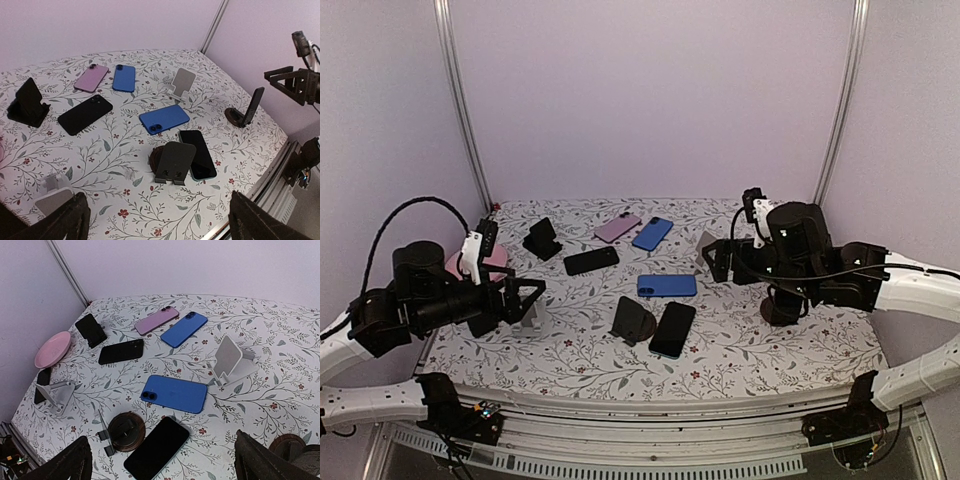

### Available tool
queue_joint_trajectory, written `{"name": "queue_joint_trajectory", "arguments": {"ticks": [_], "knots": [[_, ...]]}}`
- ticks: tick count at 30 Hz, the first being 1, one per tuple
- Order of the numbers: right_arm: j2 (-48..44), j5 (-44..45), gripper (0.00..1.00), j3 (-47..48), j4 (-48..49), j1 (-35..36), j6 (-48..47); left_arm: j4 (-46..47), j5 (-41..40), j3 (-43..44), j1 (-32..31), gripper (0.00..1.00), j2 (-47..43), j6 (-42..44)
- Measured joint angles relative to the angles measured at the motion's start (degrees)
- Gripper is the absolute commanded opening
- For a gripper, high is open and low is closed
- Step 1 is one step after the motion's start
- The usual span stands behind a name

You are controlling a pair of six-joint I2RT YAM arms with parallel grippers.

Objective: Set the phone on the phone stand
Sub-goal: Move the phone stand to the center of the board.

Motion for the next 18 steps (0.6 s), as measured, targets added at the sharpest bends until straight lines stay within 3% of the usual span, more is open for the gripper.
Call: {"name": "queue_joint_trajectory", "arguments": {"ticks": [8,18], "knots": [[-0.52,-4.74,0.99,-0.9,2.49,0.0,0.07,7.1,4.5,-3.13,-0.13,0.97,8.74,-2.69],[12.15,-7.82,0.99,2.49,1.86,0.0,5.27,17.81,6.73,-4.13,-1.6,0.97,21.57,-3.5]]}}
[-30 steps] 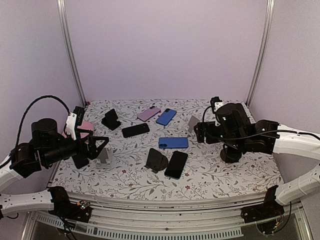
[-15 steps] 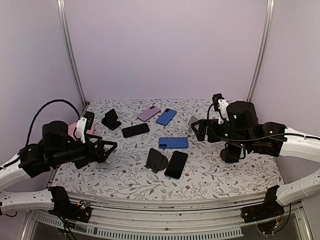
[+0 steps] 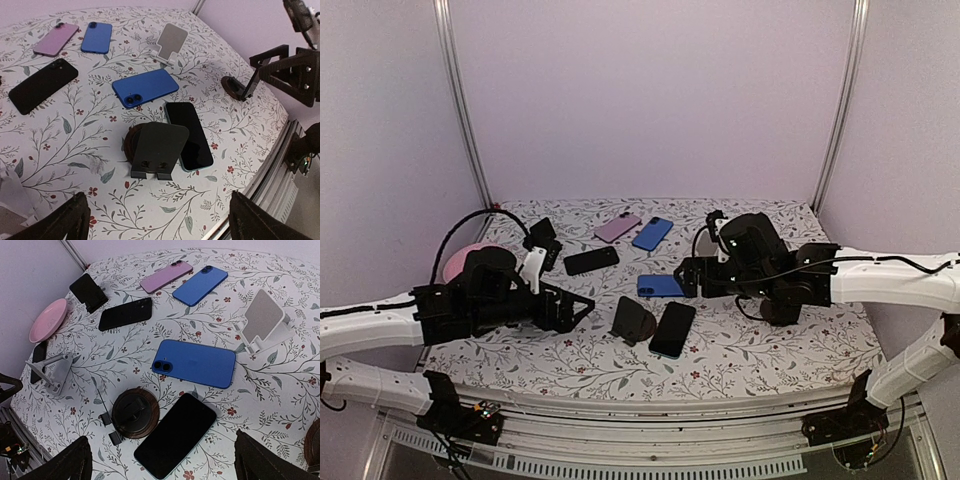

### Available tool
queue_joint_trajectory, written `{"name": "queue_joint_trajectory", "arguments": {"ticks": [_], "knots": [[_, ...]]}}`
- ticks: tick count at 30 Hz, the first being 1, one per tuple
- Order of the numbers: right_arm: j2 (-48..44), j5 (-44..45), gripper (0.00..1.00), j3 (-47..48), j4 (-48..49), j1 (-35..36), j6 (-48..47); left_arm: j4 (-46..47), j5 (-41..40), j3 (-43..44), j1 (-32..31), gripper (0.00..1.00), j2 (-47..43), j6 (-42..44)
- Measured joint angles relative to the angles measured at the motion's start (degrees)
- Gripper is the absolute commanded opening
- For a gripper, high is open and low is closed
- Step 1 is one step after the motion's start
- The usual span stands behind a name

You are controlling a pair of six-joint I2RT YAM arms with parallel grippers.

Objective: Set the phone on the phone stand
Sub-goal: Move the phone stand to the center of the board.

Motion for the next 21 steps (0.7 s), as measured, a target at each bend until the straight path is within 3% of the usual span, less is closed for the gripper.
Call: {"name": "queue_joint_trajectory", "arguments": {"ticks": [6,21], "knots": [[6.49,-0.5,0.99,0.81,0.15,0.04,3.82,5.31,0.74,-1.14,-0.35,0.97,6.82,-0.07],[6.8,1.38,0.99,0.37,0.35,0.52,8.55,12.41,-2.19,4.96,-3.91,0.96,28.13,4.15]]}}
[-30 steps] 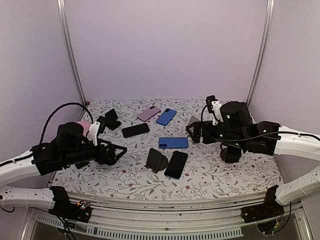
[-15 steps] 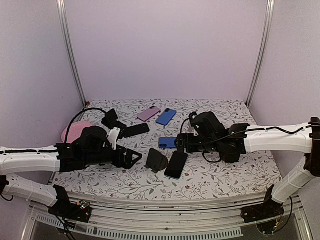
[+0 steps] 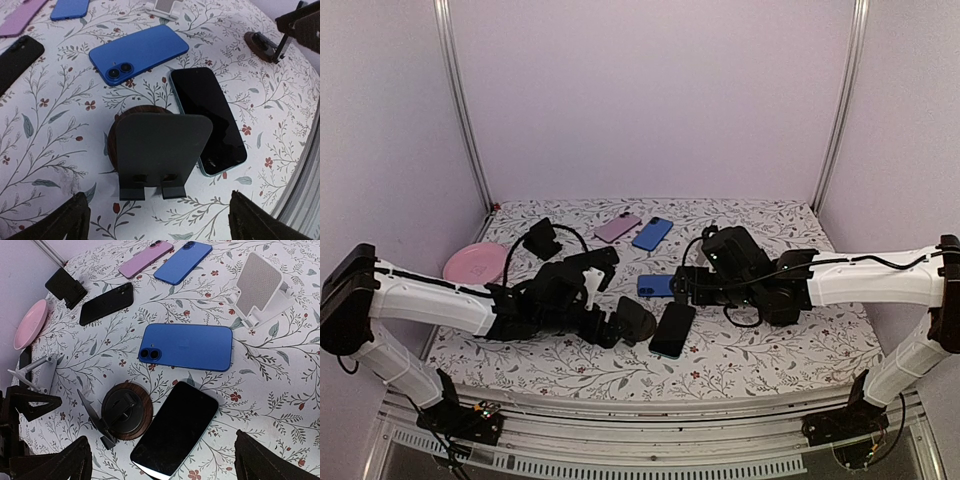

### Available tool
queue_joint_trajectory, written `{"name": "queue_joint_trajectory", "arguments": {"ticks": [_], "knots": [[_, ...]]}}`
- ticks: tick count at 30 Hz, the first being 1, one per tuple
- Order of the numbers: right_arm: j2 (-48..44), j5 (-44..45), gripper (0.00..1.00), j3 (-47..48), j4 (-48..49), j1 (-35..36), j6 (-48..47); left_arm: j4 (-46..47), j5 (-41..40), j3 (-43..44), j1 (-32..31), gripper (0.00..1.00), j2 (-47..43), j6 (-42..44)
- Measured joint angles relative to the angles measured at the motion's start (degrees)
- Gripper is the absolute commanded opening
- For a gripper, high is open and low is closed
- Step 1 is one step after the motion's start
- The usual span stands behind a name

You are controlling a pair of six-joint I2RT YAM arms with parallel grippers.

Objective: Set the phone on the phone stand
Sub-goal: Move the phone stand to the center of the board.

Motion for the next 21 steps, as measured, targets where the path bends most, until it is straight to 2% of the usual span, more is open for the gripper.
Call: {"name": "queue_joint_trajectory", "arguments": {"ticks": [14,21], "knots": [[-2.12,1.16,0.99,-1.38,-0.59,1.57,1.46,4.31,-2.34,5.66,-0.72,0.96,10.34,6.4],[-2.38,1.49,0.99,-1.64,-0.55,2.01,1.75,5.51,-2.86,7.17,-0.72,0.87,13.46,7.54]]}}
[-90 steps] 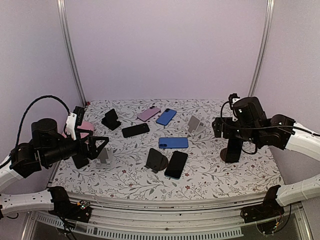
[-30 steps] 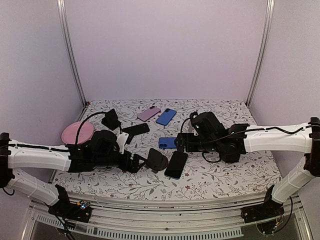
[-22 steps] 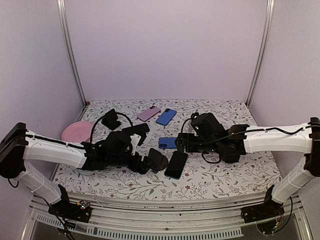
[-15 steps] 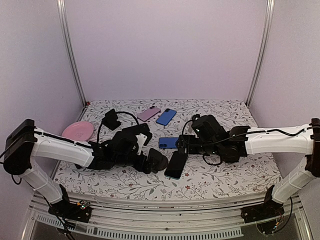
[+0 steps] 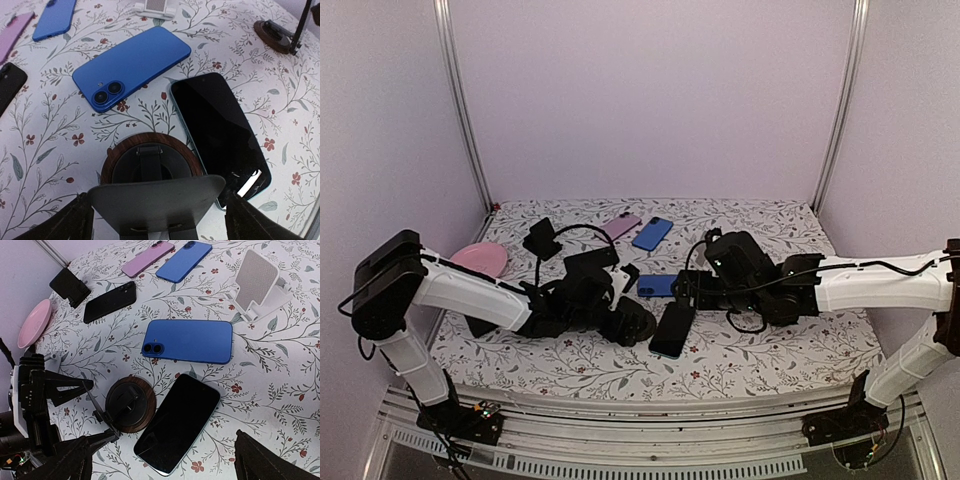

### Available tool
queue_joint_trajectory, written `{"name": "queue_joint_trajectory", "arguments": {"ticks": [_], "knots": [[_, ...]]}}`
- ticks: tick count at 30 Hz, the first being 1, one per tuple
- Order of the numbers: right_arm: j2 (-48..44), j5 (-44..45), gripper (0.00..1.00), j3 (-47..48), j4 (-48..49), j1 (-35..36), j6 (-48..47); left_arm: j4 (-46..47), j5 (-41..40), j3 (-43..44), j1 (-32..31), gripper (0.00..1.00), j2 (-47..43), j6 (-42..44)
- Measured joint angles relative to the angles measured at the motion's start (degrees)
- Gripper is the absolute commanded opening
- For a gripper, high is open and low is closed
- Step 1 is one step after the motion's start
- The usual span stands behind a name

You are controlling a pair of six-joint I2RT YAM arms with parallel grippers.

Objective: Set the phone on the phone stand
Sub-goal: Move the phone stand to the center of the board.

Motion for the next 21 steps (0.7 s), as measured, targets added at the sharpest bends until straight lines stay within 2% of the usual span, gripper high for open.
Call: {"name": "queue_joint_trajectory", "arguments": {"ticks": [7,14,21], "knots": [[-0.09,0.15,0.99,-1.25,-0.13,0.26,0.85,0.72,-0.57,0.61,-0.04,0.76,0.74,0.07],[-0.09,0.46,0.99,-1.4,-0.11,0.46,1.27,0.35,-2.75,0.59,-1.03,0.75,0.46,-0.72],[-0.09,0.85,0.99,-1.62,-0.11,0.46,1.57,-3.93,-7.98,-0.04,-5.01,0.73,-2.25,-5.27]]}}
